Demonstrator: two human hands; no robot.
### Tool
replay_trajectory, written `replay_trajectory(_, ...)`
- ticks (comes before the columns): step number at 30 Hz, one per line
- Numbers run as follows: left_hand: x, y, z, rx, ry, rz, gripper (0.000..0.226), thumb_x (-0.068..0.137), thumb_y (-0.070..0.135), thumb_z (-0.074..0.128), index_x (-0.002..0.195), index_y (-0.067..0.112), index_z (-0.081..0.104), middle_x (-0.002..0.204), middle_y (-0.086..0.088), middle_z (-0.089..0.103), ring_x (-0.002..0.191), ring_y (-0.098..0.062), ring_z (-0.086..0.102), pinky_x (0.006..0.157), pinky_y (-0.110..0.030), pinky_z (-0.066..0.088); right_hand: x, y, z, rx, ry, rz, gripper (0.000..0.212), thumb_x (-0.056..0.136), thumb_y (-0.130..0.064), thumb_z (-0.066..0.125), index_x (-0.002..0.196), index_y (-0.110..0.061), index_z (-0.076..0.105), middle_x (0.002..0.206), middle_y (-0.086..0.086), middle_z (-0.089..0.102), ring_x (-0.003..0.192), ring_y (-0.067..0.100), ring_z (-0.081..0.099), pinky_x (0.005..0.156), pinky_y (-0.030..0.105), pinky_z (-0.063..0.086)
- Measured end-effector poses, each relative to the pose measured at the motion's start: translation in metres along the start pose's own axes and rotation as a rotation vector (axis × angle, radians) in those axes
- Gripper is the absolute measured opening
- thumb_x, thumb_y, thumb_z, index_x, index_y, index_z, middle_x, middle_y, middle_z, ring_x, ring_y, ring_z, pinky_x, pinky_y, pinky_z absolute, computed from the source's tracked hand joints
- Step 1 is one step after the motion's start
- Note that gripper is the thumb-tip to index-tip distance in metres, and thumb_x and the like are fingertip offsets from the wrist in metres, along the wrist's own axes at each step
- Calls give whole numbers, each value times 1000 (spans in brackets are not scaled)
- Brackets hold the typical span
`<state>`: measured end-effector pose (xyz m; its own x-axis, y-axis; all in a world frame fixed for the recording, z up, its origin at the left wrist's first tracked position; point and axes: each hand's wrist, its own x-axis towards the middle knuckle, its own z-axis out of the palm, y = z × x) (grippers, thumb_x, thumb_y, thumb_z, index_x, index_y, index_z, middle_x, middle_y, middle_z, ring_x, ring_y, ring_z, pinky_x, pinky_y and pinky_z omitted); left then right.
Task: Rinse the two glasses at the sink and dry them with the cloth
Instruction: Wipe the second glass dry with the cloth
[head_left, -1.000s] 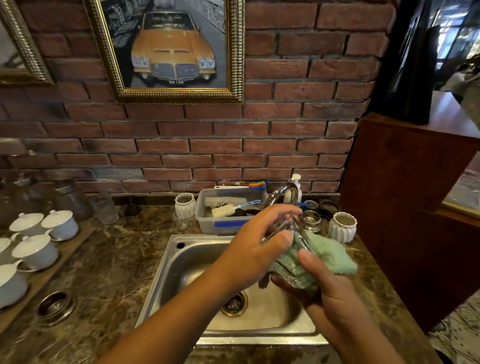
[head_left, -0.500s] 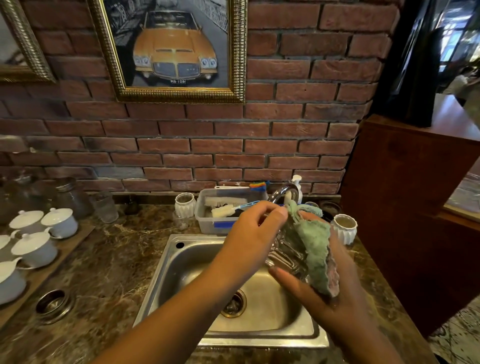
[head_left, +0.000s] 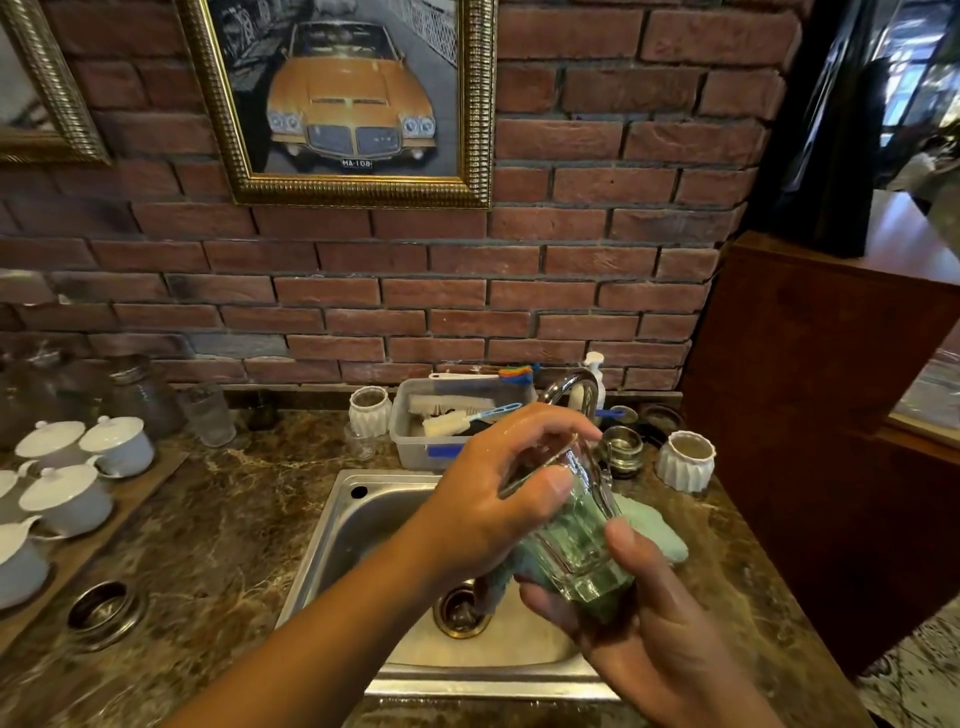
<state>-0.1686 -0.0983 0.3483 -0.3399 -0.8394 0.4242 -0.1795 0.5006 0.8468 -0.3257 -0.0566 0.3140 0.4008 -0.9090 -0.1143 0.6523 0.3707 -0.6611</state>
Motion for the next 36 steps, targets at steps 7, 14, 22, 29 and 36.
replay_trajectory(7, 2, -1, -2, -64, -6, -136, 53, 83, 53, 45, 129, 32, 62, 126, 8, 64, 118, -9, 61, 95, -28, 54, -2, -3, 5, -567, 118, -328, 61, 46, -42, 95, 104, -40, 74, 107, 2, 77, 98, 22, 74, 82, 45, 60)
replay_trajectory(14, 12, 11, 2, -48, -14, -371, 30, 95, 46, 49, 120, 37, 61, 118, 5, 66, 108, -8, 63, 97, -35, 53, 7, -20, -12, -1387, 81, -732, 81, 73, -43, 79, 144, -25, 45, 143, -16, 51, 134, 7, 49, 106, 29, 44)
replay_trajectory(22, 4, 3, 13, -50, 209, -249, 43, 80, 52, 59, 113, 27, 71, 100, 7, 74, 94, -3, 68, 80, -23, 58, 2, -15, -5, -1350, 126, -804, 82, 73, -43, 80, 144, -30, 42, 143, -29, 46, 135, -7, 42, 106, 11, 38)
replay_trajectory(29, -3, 2, 10, -24, 175, -60, 49, 76, 50, 55, 119, 30, 67, 111, 4, 67, 104, -13, 64, 86, -29, 56, 2, -5, 4, -188, 58, -141, 91, 35, -34, 101, 119, -17, 70, 120, 18, 71, 109, 37, 69, 84, 53, 59)
replay_trajectory(36, -7, -11, 7, 307, 152, 71, 51, 81, 41, 55, 127, 21, 63, 115, 8, 58, 109, -4, 54, 86, -12, 44, 3, 0, 8, -136, 127, 80, 33, 78, -38, 67, 91, -11, 81, 111, 27, 72, 99, 41, 72, 95, 57, 53)
